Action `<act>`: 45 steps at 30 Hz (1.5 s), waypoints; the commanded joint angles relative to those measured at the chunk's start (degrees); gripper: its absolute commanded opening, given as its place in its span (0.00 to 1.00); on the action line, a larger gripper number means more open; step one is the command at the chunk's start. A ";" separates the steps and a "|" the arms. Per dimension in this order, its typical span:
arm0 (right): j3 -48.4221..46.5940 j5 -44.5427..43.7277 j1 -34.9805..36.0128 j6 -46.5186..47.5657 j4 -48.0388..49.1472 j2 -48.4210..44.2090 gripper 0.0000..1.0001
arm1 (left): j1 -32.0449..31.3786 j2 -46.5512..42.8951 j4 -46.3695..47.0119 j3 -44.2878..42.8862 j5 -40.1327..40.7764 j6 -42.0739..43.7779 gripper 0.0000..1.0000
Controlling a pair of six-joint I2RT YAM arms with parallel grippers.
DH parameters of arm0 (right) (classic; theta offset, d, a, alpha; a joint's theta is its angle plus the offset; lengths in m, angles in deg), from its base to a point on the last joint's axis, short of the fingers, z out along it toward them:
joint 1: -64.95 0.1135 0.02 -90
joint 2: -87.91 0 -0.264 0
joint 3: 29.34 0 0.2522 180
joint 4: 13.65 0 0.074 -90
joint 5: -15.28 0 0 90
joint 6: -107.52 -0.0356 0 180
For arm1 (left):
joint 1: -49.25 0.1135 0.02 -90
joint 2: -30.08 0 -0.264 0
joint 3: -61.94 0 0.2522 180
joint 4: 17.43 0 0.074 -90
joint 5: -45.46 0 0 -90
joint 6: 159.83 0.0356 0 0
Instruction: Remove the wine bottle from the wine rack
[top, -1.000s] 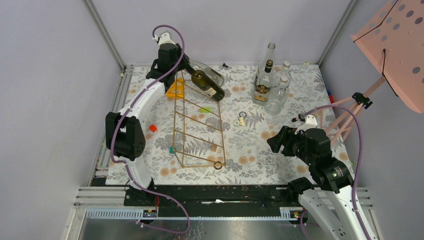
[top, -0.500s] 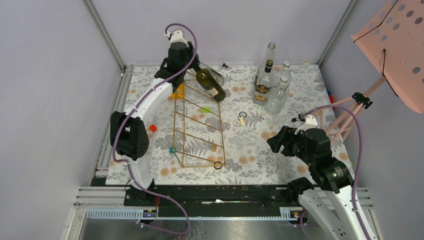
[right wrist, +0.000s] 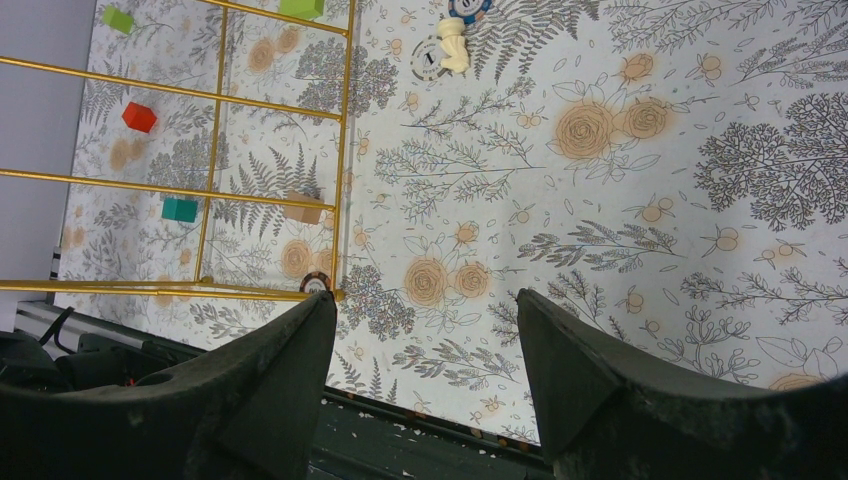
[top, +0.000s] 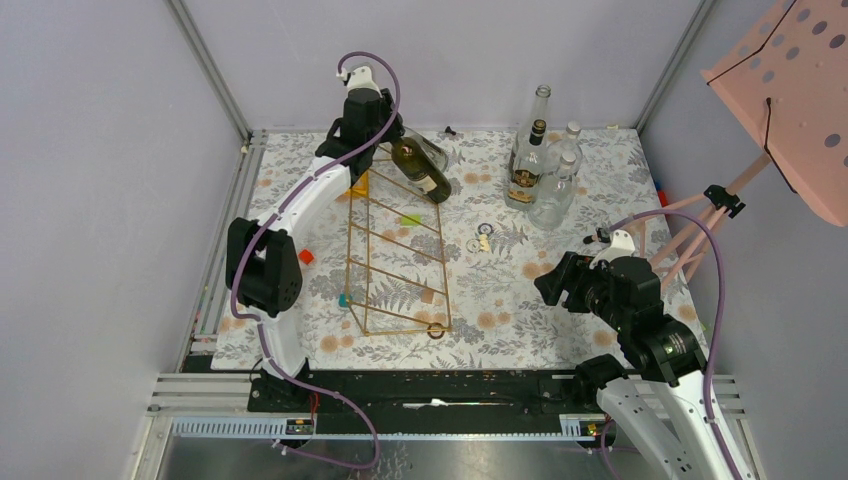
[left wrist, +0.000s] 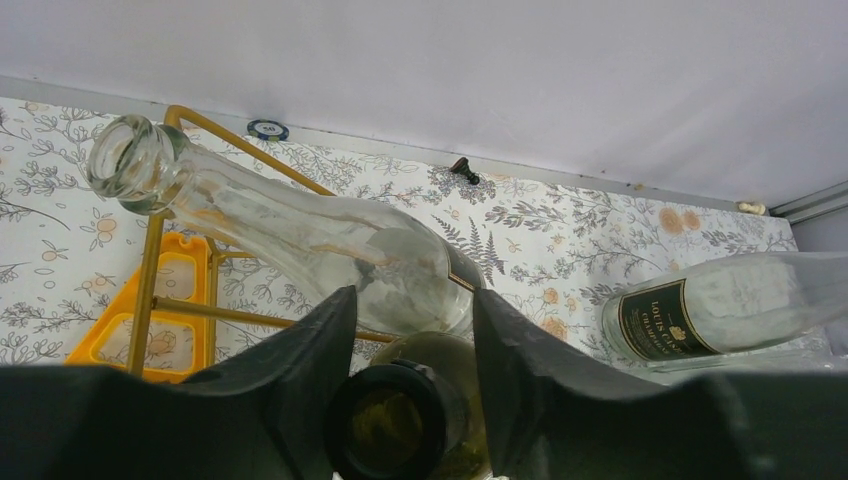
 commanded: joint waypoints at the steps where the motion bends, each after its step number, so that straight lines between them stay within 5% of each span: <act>1: 0.04 -2.16 0.03 0.44 -0.91 -0.24 0.74 | -0.46 0.78 2.41 -2.43 -0.87 -0.50 0.41; 11: -1.42 -2.98 0.10 2.08 -1.81 0.18 0.74 | -0.74 -0.40 3.10 -2.84 -2.93 -0.52 0.00; 33: -17.41 -13.33 0.04 11.61 -10.89 1.59 0.79 | -17.92 1.25 -2.27 -20.95 -0.41 19.26 0.00; 45: -18.29 -14.36 0.06 11.11 -13.05 -0.98 0.79 | -25.34 6.09 0.40 -23.68 -2.52 20.56 0.00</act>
